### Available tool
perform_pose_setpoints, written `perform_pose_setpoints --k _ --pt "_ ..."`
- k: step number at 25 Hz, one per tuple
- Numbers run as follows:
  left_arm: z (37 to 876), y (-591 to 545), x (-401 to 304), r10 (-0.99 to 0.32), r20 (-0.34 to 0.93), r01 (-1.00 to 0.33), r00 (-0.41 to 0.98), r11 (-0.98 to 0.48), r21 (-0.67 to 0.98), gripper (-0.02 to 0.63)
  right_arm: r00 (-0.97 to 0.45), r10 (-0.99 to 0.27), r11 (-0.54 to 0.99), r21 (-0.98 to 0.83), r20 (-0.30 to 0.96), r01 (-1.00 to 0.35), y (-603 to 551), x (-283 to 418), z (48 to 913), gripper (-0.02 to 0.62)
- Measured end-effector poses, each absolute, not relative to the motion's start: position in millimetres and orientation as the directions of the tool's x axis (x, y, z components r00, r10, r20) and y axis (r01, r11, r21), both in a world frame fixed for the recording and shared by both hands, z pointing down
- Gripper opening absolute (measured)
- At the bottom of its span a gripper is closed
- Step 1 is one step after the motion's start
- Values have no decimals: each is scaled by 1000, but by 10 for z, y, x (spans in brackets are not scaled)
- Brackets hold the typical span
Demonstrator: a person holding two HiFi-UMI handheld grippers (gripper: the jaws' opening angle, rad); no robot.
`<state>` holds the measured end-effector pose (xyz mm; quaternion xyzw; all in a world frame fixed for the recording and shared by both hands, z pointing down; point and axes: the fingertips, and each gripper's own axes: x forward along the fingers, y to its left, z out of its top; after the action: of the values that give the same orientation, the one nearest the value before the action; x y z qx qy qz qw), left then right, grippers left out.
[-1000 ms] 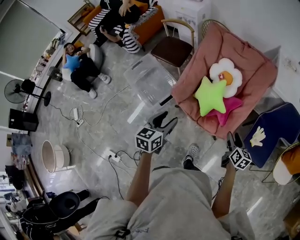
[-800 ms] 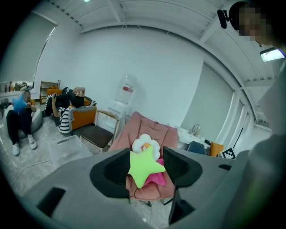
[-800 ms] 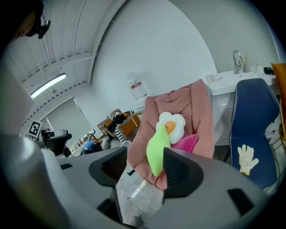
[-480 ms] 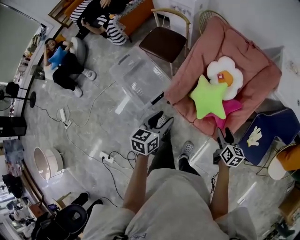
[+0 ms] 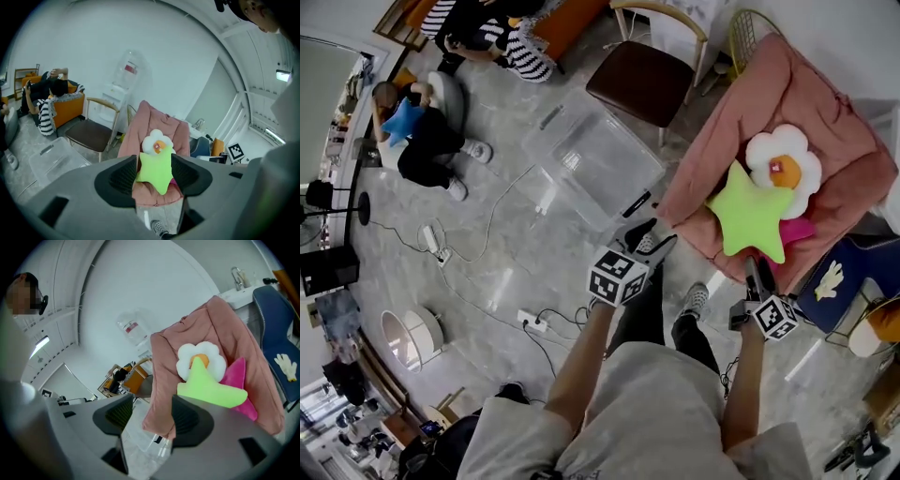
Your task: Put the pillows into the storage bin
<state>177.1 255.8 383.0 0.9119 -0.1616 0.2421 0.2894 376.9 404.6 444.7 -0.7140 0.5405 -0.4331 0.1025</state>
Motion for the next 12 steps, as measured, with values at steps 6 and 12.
perform_pose_setpoints --k 6,12 --pt "4012 2352 2005 -52 510 -364 858 -762 535 215 104 -860 -436 -613 499 -659 3831 3951 4453 252" --pt "4327 2274 2317 -14 532 -347 846 -774 530 215 77 -839 -423 -556 539 -716 3721 4244 4721 253"
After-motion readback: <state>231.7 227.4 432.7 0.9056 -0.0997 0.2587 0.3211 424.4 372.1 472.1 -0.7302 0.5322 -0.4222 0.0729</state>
